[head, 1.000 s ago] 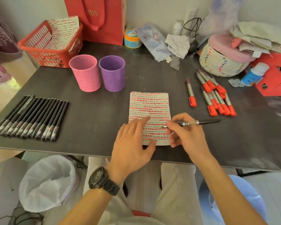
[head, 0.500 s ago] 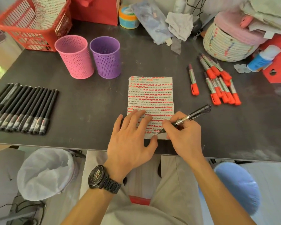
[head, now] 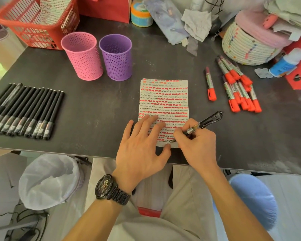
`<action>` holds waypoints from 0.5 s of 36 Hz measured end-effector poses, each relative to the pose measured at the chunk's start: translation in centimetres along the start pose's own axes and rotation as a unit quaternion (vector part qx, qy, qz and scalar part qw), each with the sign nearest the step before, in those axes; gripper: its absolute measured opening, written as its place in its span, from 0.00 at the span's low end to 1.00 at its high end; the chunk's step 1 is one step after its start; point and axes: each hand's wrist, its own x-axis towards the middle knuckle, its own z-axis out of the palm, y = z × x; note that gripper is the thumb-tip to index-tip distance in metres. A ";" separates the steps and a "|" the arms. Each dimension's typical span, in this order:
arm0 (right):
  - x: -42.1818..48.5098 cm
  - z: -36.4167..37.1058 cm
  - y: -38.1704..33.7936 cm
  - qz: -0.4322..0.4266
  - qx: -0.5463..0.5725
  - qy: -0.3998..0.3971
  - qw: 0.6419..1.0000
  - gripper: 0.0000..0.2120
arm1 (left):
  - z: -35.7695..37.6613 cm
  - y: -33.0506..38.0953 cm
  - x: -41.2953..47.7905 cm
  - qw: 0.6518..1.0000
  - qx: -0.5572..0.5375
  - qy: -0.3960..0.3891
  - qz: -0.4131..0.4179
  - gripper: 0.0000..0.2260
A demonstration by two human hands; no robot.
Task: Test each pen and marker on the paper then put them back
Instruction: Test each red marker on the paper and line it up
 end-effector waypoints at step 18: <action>0.1 -0.1 -0.4 0.013 -0.016 0.011 1.000 0.14 | 0.2 -0.1 0.0 1.000 -0.003 0.001 0.001 0.25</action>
